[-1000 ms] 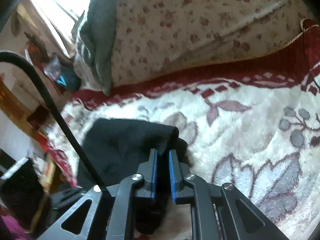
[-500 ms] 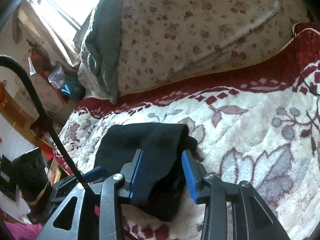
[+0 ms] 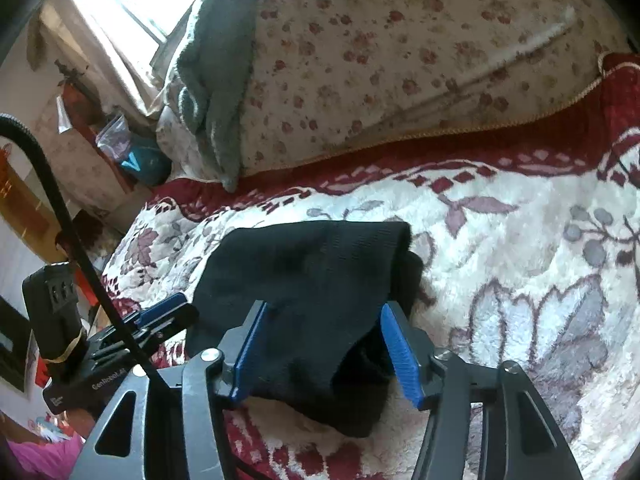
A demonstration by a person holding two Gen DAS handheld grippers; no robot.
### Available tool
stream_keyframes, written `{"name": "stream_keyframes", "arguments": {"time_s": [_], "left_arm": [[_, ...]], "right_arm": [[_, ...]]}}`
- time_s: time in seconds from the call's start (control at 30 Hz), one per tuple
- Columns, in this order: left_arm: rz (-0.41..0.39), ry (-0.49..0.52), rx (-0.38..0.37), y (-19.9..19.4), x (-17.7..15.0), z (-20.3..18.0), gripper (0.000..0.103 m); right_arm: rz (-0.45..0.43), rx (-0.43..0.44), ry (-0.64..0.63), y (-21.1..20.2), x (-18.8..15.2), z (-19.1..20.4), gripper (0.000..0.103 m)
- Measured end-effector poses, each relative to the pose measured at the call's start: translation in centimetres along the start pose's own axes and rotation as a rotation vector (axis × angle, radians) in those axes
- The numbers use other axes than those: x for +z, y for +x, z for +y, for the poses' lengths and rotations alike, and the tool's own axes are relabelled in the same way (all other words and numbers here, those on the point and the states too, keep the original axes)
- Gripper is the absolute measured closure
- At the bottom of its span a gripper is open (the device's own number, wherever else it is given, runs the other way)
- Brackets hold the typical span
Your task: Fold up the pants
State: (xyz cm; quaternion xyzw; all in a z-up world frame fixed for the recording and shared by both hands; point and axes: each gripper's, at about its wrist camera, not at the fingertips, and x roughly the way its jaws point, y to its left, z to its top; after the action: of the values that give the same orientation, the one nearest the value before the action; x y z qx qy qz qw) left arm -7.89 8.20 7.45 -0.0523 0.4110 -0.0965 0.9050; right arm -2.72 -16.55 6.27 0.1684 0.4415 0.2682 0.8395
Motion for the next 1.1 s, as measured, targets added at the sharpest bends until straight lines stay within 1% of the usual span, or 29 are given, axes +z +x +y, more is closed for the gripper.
{"name": "stream_keyframes", "arguments": {"time_s": [0.03,0.07,0.2,0.33,0.37,0.4,0.47,0.53,0.6,0.67,0.7,0.8,0.83,0.87,0.93,0.97,1.0,1.03,1.1], "left_arm": [[0.005,-0.003,-0.004,0.1,0.0,0.4,0.055],[0.015,-0.008,-0.011,0.3,0.1,0.9,0.055],[0.029,-0.059,-0.027,0.9,0.6,3.3,0.055],[0.044,-0.115,-0.074,1.7,0.7,5.2,0.055],[0.047,-0.127,-0.086,2.0,0.7,5.6,0.053],[0.055,-0.139,-0.099,2.5,0.6,6.0,0.048],[0.069,-0.162,-0.123,3.1,0.6,6.4,0.047],[0.08,-0.177,-0.151,3.9,0.5,6.8,0.045],[0.083,-0.192,-0.179,4.5,0.5,7.0,0.037],[0.102,-0.211,-0.204,5.5,0.6,7.2,0.033],[0.108,-0.218,-0.214,5.9,0.6,7.2,0.03],[0.123,-0.226,-0.233,7.2,0.4,6.9,0.021],[0.109,-0.224,-0.234,7.3,0.3,6.9,0.019],[0.093,-0.215,-0.229,7.3,0.3,6.6,0.019],[0.085,-0.199,-0.212,7.3,0.3,6.1,0.018],[0.084,-0.198,-0.209,7.3,0.3,5.9,0.019],[0.091,-0.195,-0.208,7.4,0.3,5.7,0.019],[0.096,-0.186,-0.2,7.4,0.3,5.4,0.019],[0.09,-0.175,-0.181,7.3,0.3,5.1,0.026]], "right_arm": [[0.0,-0.002,0.015,0.1,0.0,-0.4,0.039],[0.003,0.002,0.032,0.3,0.1,-0.9,0.037],[0.033,0.017,0.096,1.1,0.2,-2.4,0.036],[0.058,0.065,0.157,2.3,0.1,-3.7,0.035],[0.064,0.075,0.168,2.6,0.0,-4.0,0.032],[0.07,0.083,0.18,2.9,-0.1,-4.2,0.03],[0.088,0.098,0.196,3.6,-0.4,-4.6,0.026],[0.085,0.114,0.197,4.1,-0.7,-4.6,0.026],[0.083,0.132,0.197,4.4,-0.7,-4.5,0.025],[0.084,0.163,0.207,4.9,-0.7,-4.7,0.025],[0.08,0.178,0.21,5.1,-0.7,-4.7,0.025],[0.042,0.2,0.224,5.4,-0.8,-4.8,0.024],[0.027,0.201,0.223,5.4,-0.9,-4.7,0.027],[0.022,0.187,0.205,5.5,-0.9,-4.5,0.036],[0.015,0.176,0.168,5.5,-1.1,-4.2,0.04],[0.009,0.187,0.175,5.4,-1.2,-4.3,0.043],[0.006,0.193,0.18,5.4,-1.2,-4.4,0.044],[0.004,0.195,0.178,5.3,-1.3,-4.4,0.047],[0.001,0.195,0.172,5.2,-1.3,-4.2,0.05]]}}
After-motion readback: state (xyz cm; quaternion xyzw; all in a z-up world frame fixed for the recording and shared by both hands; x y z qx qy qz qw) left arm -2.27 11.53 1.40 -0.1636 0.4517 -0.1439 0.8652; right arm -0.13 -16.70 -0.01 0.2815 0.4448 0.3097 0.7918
